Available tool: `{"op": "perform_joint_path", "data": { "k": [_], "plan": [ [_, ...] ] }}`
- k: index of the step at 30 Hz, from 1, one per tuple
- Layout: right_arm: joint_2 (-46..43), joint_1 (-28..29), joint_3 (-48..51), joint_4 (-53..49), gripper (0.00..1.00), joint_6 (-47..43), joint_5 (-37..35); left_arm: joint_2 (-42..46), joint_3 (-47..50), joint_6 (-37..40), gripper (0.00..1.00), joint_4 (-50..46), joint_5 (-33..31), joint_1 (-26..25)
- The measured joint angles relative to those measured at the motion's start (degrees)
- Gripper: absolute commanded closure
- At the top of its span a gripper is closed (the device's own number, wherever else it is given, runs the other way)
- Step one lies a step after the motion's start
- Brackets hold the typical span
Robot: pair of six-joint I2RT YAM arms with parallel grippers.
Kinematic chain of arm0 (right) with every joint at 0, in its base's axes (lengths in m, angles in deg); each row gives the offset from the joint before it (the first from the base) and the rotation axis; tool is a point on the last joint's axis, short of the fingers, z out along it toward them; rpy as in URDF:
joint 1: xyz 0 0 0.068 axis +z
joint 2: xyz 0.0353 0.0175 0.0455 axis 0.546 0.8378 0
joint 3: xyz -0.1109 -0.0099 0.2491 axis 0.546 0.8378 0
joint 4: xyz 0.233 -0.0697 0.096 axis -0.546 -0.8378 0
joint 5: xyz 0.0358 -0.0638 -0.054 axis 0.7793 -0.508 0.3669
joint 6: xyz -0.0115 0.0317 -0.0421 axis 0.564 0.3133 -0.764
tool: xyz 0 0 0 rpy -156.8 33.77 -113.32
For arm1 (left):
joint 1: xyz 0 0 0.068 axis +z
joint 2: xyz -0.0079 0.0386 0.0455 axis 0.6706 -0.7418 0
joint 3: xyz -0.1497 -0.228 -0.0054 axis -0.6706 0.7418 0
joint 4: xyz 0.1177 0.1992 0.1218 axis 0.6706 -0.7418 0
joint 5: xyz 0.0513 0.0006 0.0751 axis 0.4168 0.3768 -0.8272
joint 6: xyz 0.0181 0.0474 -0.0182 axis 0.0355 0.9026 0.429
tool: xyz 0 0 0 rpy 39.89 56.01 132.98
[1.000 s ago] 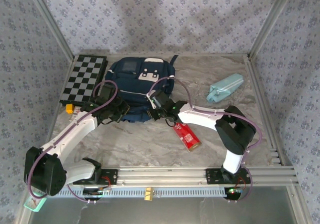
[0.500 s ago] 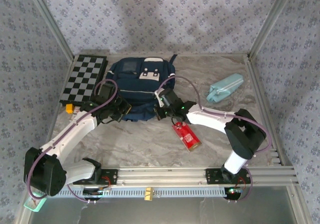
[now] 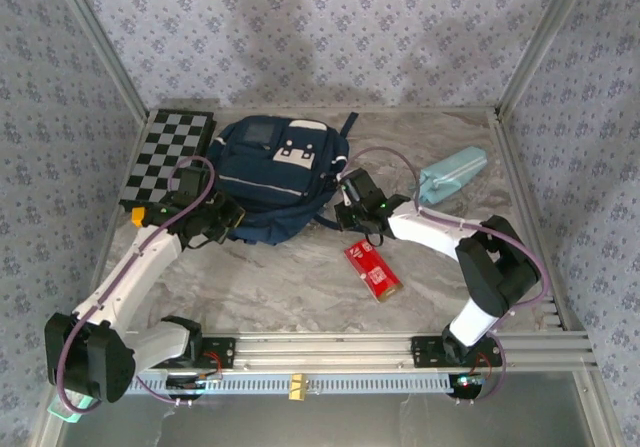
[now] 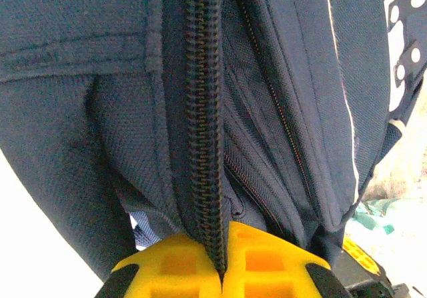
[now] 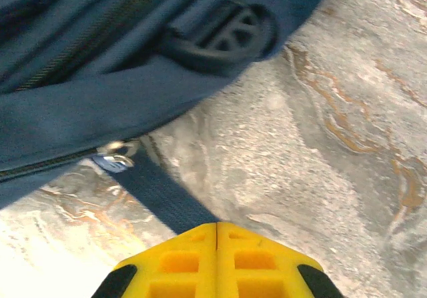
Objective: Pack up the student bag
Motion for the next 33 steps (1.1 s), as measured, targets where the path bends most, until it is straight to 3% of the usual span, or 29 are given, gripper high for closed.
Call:
{"op": "perform_joint_path", "data": {
  "k": [7, 8, 11, 18, 25, 33],
  "plan": [
    [-1.9, 0.3, 1.9, -0.4, 1.0, -0.1, 0.7, -1.4, -1.0, 5.8, 1.0, -2.6, 1.8, 5.0],
    [-2.0, 0.6, 1.9, -0.3, 0.97, -0.2, 2.0, -1.9, -1.4, 6.5, 1.0, -2.8, 2.0, 5.6],
    [-1.7, 1.1, 2.0, 0.5, 0.74, -1.5, 5.9, -3.9, -2.6, 8.0, 1.0, -3.4, 2.7, 6.7],
    [5.5, 1.6, -0.8, 3.5, 0.58, -5.7, 11.6, -4.4, -2.8, 8.9, 1.0, -3.8, 3.3, 6.9],
    [12.2, 1.4, -6.7, 4.2, 0.5, -6.8, 13.4, -4.2, -2.8, 8.9, 1.0, -3.8, 3.5, 6.9],
    [15.5, -1.2, -12.9, 2.6, 0.53, -5.4, 14.9, -2.6, -2.8, 8.9, 1.0, -3.8, 4.5, 6.8]
  ]
}}
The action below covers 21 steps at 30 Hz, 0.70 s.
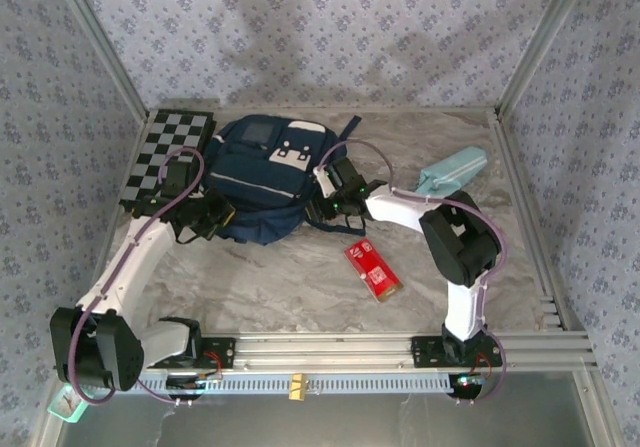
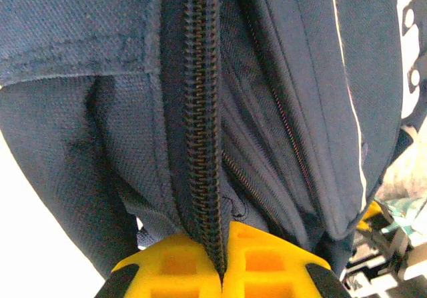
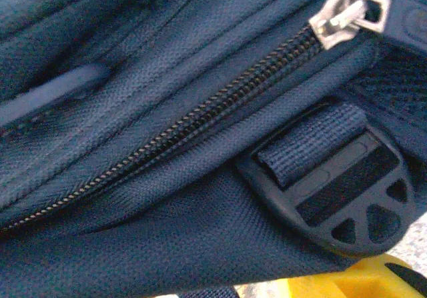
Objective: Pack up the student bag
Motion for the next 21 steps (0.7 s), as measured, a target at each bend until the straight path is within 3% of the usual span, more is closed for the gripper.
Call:
{"op": "perform_joint_path", "data": {
  "k": [12, 21],
  "plan": [
    [3.1, -9.7, -3.8, -5.6, 0.58, 1.0, -0.6, 2.0, 0.2, 0.5, 1.0, -1.7, 0.1, 0.1],
    [-3.5, -6.4, 0.7, -6.1, 0.54, 2.3, 0.5, 2.5, 0.7, 1.1, 1.0, -2.6, 0.1, 0.4]
  ]
}}
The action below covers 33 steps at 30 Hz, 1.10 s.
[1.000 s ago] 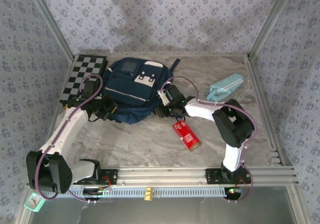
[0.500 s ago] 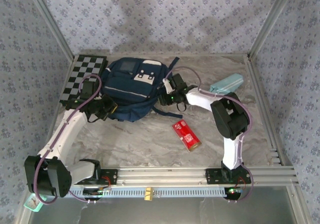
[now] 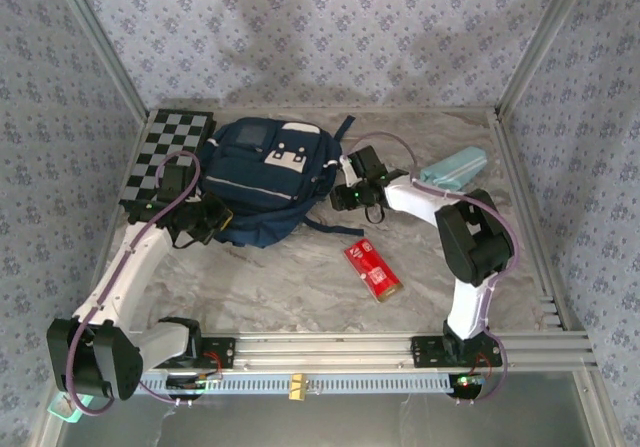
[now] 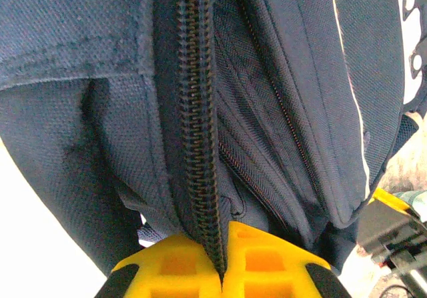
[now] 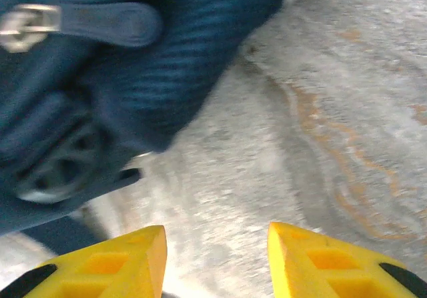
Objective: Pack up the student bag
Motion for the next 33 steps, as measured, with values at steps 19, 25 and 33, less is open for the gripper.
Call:
{"op": "perform_joint_path", "data": {
  "k": [19, 25, 33],
  "plan": [
    [0.9, 1.9, 9.8, 17.9, 0.51, -12.0, 11.9, 0.0, 0.0, 0.0, 1.0, 0.0, 0.0, 0.0],
    [3.2, 1.9, 9.8, 23.7, 0.52, -14.7, 14.5, 0.0, 0.0, 0.0, 1.0, 0.0, 0.1, 0.0],
    [3.6, 1.5, 10.6, 30.2, 0.73, -14.3, 13.8, 0.0, 0.0, 0.0, 1.0, 0.0, 0.2, 0.0]
  ]
}}
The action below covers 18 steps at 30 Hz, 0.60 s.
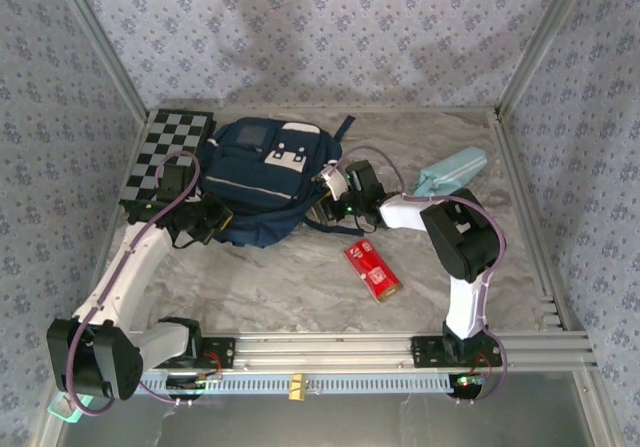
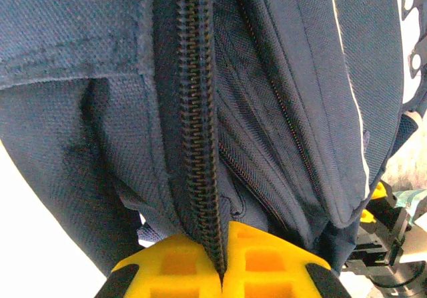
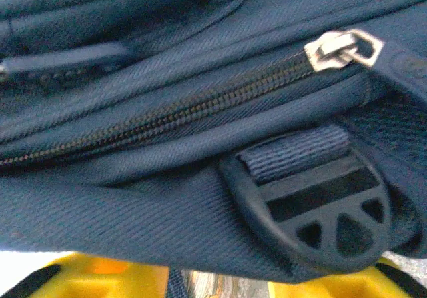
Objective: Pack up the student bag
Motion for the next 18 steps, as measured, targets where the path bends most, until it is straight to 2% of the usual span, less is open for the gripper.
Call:
{"op": "perform_joint_path", "data": {
  "k": [3, 5, 11, 18],
  "plan": [
    [0.0, -0.5, 0.0, 0.7, 0.85, 0.9, 0.0, 0.0, 0.0, 0.0, 1.0, 0.0, 0.2, 0.0],
    [0.0, -1.0, 0.0, 0.8, 0.9, 1.5, 0.5, 0.0, 0.0, 0.0, 1.0, 0.0, 0.4, 0.0],
    [0.0, -1.1, 0.0, 0.8, 0.99, 2.4, 0.7, 0.0, 0.0, 0.0, 1.0, 0.1, 1.1, 0.0],
    [-0.6, -3.1, 1.3, -0.6, 1.0, 4.7, -2.1, 0.2, 0.0, 0.0, 1.0, -0.1, 1.1, 0.0]
  ]
}}
